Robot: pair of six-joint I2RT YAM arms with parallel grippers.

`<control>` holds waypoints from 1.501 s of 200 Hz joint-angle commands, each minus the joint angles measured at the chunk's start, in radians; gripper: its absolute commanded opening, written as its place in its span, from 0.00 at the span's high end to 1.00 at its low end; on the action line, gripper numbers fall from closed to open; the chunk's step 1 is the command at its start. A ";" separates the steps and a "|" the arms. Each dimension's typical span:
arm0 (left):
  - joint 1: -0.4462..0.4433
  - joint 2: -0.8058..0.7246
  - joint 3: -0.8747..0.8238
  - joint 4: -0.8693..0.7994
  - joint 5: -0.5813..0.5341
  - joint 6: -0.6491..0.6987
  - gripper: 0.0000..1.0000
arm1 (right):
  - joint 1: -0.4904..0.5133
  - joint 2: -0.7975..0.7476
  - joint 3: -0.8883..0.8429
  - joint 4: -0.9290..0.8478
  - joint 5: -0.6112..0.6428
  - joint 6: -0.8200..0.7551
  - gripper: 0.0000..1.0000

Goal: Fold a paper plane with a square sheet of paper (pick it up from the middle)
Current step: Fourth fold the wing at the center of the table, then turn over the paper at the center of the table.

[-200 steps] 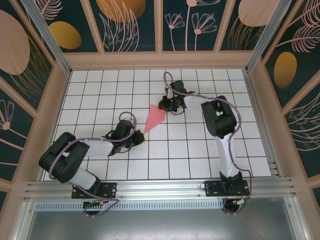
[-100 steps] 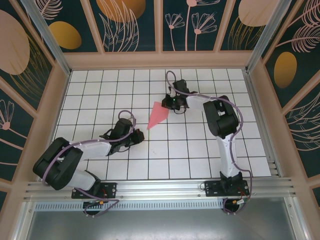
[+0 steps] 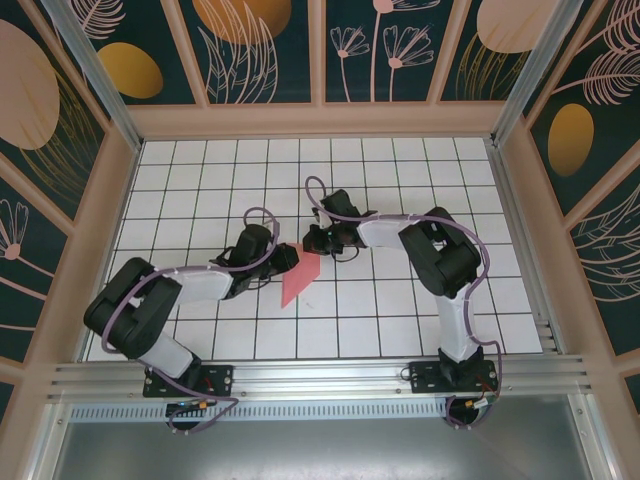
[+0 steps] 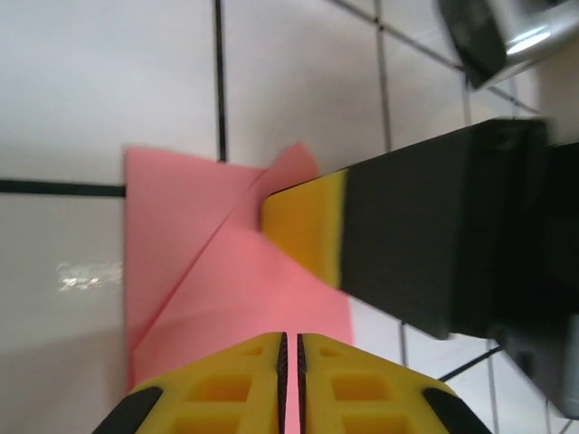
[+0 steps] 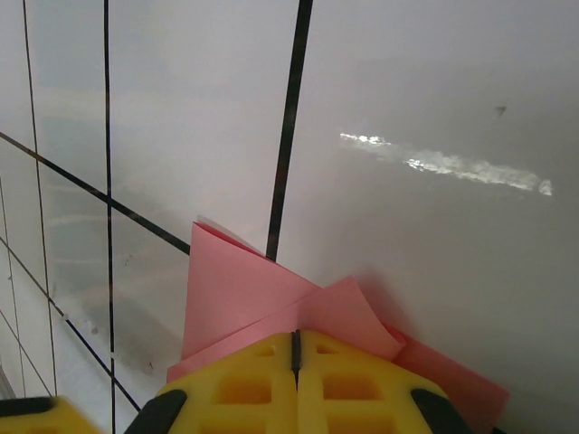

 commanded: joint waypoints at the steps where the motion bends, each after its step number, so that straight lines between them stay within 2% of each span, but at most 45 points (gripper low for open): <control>1: -0.003 0.039 0.014 -0.022 0.036 -0.005 0.90 | 0.000 0.001 -0.018 -0.059 0.000 0.006 0.93; 41: -0.002 0.060 0.009 -0.133 0.009 0.021 0.95 | -0.019 0.015 -0.001 -0.054 -0.004 -0.008 0.93; 85: -0.003 0.081 0.006 -0.227 -0.015 0.057 0.98 | -0.084 0.029 0.032 -0.048 -0.001 -0.013 0.93; 145: -0.003 0.083 0.018 -0.228 -0.010 0.070 0.97 | -0.141 0.037 0.126 -0.091 0.065 -0.028 0.93; 170: -0.003 0.049 0.027 -0.204 -0.004 0.060 0.89 | -0.127 -0.037 0.093 -0.094 0.076 -0.040 0.88; 199: -0.003 -0.066 0.020 -0.136 -0.017 -0.001 0.73 | -0.084 -0.124 -0.006 -0.091 0.075 -0.033 0.72; 234: 0.008 -0.185 -0.043 -0.123 -0.101 -0.068 0.54 | -0.035 -0.173 -0.102 -0.051 0.025 0.036 0.57; 262: 0.024 -0.219 -0.111 -0.115 -0.123 -0.105 0.51 | 0.001 -0.170 -0.104 -0.035 0.008 0.065 0.52; 300: 0.036 -0.237 -0.169 -0.077 -0.108 -0.143 0.48 | 0.016 -0.120 -0.068 -0.038 -0.013 0.083 0.51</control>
